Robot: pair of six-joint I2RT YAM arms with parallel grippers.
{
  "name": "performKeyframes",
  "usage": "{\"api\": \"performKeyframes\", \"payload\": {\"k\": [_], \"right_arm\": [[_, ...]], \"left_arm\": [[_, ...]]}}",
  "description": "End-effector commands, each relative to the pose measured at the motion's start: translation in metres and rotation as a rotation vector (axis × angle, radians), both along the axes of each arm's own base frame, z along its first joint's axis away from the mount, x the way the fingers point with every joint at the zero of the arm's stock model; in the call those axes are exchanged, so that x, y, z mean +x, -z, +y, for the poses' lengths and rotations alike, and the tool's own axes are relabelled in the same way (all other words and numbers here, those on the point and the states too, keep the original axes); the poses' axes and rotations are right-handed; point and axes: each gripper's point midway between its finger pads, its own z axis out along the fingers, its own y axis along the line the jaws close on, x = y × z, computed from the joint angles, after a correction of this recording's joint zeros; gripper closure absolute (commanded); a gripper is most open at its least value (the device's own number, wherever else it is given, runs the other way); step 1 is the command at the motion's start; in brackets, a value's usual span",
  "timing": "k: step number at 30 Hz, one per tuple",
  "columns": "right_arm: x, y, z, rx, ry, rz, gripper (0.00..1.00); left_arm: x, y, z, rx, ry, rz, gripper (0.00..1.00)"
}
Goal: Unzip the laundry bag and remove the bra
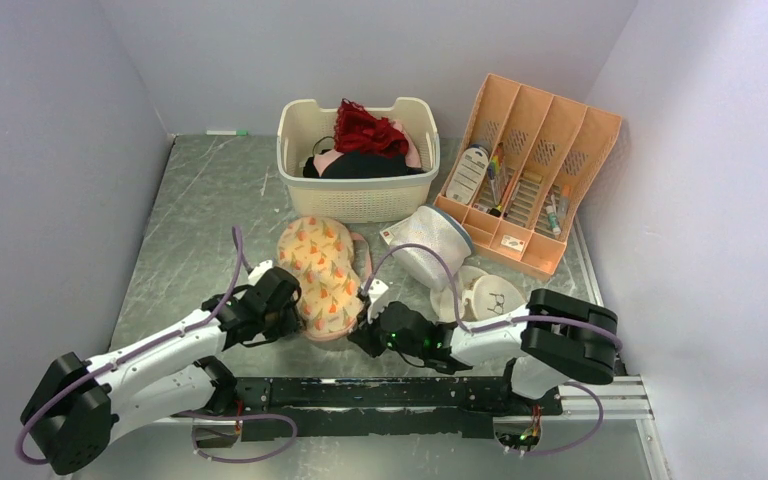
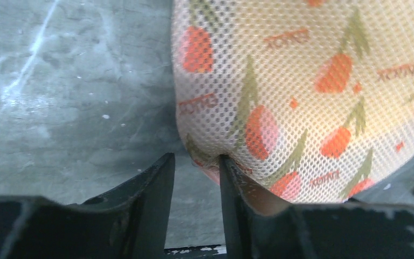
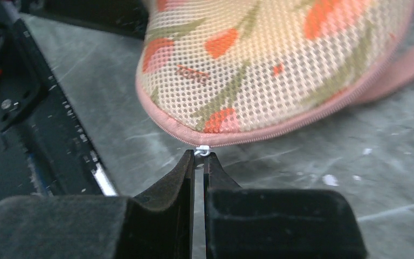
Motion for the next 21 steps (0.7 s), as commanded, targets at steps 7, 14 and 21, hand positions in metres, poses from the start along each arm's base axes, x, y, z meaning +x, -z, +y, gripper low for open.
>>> {"api": "performKeyframes", "payload": {"k": [7, 14, 21], "right_arm": [[-0.03, -0.01, 0.026, 0.158, -0.079, 0.097, 1.0], [-0.019, -0.01, 0.023, 0.143, -0.025, 0.072, 1.0], [-0.016, -0.011, 0.03, 0.145, -0.024, 0.064, 1.0]], "left_arm": [[0.011, -0.015, 0.008, 0.058, 0.003, -0.045, 0.48], [-0.009, -0.018, 0.01, -0.036, -0.059, 0.0, 0.2], [-0.022, -0.039, -0.029, -0.364, -0.039, -0.006, 0.19]]}}
